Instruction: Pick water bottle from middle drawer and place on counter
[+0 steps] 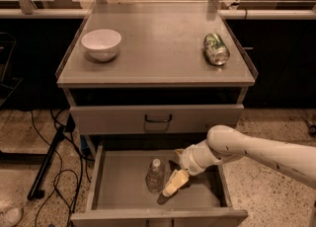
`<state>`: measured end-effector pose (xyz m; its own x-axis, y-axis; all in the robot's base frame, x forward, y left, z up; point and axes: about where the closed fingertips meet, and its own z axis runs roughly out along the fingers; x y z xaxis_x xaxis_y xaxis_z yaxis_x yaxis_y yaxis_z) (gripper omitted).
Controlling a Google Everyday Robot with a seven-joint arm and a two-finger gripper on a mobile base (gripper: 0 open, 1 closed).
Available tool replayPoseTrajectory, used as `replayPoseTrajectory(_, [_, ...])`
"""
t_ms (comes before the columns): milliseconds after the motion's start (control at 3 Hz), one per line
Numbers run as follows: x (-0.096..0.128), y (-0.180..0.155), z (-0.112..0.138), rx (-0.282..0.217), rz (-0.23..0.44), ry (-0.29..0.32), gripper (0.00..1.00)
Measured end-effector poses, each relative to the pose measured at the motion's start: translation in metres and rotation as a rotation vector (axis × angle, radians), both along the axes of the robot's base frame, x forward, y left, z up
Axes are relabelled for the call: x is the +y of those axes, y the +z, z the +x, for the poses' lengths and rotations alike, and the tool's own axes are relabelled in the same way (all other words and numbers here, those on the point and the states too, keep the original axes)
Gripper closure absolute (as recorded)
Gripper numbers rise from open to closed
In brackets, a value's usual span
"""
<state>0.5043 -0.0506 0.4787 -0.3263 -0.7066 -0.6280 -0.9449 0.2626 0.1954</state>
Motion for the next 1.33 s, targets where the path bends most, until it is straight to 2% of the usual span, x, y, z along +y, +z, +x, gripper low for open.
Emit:
replayPoseTrajectory(333, [0.01, -0.006, 0.002, 0.001, 0.033, -0.003, 0.0])
replayPoseTrajectory(1333, [0.035, -0.032, -0.011, 0.05, 0.093, 0.008, 0.0])
